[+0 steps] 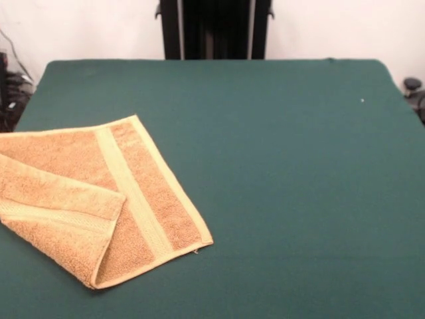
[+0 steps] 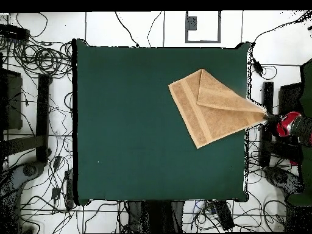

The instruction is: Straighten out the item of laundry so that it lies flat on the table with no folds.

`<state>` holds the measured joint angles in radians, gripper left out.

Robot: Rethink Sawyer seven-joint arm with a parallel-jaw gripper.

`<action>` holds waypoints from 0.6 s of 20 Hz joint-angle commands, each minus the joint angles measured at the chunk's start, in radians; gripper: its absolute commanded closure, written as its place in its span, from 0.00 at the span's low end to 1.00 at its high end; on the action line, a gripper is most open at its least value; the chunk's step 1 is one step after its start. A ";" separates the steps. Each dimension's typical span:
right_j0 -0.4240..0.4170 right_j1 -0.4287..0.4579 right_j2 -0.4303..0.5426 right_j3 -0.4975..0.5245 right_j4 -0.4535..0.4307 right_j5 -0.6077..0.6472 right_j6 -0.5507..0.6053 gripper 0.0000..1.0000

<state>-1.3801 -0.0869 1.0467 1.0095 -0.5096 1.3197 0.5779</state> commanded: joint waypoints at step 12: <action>0.055 0.012 -0.034 0.002 -0.014 0.022 -0.287 1.00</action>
<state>-1.3817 -0.0800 1.0467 1.0059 -0.5094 1.3197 0.5777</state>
